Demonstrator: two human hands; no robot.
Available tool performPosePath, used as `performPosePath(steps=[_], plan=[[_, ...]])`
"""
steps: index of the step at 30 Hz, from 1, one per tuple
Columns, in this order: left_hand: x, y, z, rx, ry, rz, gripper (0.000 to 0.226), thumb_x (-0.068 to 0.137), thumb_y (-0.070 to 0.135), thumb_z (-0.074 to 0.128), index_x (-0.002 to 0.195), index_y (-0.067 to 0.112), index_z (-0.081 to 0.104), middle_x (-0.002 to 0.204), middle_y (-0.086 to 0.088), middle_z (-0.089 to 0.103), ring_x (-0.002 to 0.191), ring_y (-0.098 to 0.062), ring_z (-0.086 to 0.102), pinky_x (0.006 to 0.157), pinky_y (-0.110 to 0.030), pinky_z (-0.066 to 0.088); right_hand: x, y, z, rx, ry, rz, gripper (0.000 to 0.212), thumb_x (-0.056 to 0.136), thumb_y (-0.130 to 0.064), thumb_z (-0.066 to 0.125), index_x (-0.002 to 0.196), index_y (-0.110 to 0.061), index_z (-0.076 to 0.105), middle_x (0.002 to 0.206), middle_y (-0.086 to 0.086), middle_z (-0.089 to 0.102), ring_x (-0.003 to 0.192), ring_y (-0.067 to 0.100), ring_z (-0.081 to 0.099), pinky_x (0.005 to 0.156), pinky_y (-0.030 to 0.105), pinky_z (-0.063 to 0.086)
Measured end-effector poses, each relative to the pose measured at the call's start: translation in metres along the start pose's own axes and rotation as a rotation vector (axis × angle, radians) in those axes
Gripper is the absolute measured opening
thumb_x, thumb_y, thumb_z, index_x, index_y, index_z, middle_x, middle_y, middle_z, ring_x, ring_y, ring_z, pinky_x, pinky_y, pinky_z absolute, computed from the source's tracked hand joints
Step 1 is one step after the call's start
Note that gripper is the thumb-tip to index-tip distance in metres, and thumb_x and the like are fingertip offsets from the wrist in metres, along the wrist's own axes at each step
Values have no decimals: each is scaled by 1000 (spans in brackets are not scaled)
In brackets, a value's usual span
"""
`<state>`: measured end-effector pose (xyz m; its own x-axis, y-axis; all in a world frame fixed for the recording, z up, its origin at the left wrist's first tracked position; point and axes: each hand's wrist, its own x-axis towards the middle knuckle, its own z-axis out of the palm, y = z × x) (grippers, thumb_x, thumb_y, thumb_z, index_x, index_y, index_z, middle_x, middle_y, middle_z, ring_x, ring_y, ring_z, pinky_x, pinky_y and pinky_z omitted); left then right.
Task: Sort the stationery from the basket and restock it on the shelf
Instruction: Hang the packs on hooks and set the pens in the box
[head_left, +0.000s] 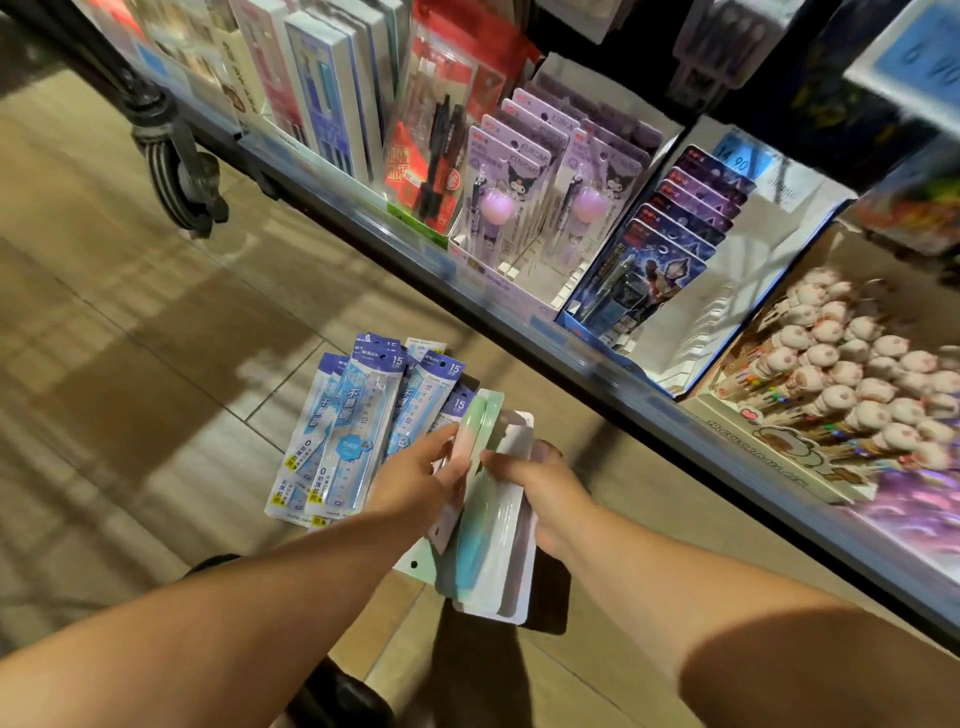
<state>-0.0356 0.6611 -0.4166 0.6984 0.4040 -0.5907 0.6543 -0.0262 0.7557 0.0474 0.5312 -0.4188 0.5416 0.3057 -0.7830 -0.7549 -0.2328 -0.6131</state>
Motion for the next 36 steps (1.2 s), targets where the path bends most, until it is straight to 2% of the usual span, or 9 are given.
performPosePath(steps=[5,9,12,16,22,25,28,30,36], plan=[[-9,35,3,-118,-26,119,23,92,26,65,109,42,69,92,9,67,73,-5,63,63,-11,44,-18,-28,-16,80,-26,-75,56,67,-7,83,115,-11,55,91,16,72,78,30,71,78,45,58],[-23,70,6,-197,-17,115,35,87,34,71,119,35,56,116,6,61,97,-16,64,67,-24,51,-39,-62,-31,52,-84,-163,66,64,-15,85,121,-17,52,103,13,71,86,27,71,77,40,56],[-37,100,13,-246,-3,113,46,90,27,69,128,24,42,105,-2,62,74,-15,69,41,-24,51,-62,-83,-43,43,-83,-246,68,64,-17,84,125,-12,54,98,10,74,83,26,73,70,36,57],[-50,137,20,-188,-17,171,55,78,38,78,121,12,55,98,-6,70,77,-20,71,63,-38,60,-97,-104,-57,75,-33,-346,53,76,-14,80,123,-11,57,106,12,72,88,28,72,70,35,57],[-87,196,32,-136,-46,280,40,88,47,65,75,10,59,57,2,63,52,-14,62,46,-22,47,-161,-136,-93,26,-43,-488,35,81,-8,73,115,-9,63,106,14,73,100,33,69,85,41,56],[-98,226,37,-149,-18,292,48,89,52,60,98,5,62,68,-6,67,55,-18,61,45,-23,44,-189,-142,-115,9,-44,-513,28,83,-4,70,109,-12,64,105,12,73,96,29,70,86,40,56],[-114,258,47,-196,1,345,48,81,54,61,86,5,62,64,-11,66,55,-25,59,52,-27,50,-219,-145,-135,-29,-46,-531,44,76,-9,76,117,-9,62,108,13,73,100,32,69,91,45,54],[-128,274,57,-215,-16,395,49,72,51,61,79,3,62,66,-12,66,59,-27,61,50,-24,50,-240,-146,-147,-63,-31,-553,30,80,-7,73,109,-11,67,103,10,74,96,29,70,88,41,55],[-172,293,84,-393,-50,455,35,85,20,63,94,-14,57,80,-29,64,67,-30,64,49,-29,50,-305,-152,-178,-167,7,-611,36,72,-13,73,107,-7,68,107,15,72,98,30,69,84,36,56]])
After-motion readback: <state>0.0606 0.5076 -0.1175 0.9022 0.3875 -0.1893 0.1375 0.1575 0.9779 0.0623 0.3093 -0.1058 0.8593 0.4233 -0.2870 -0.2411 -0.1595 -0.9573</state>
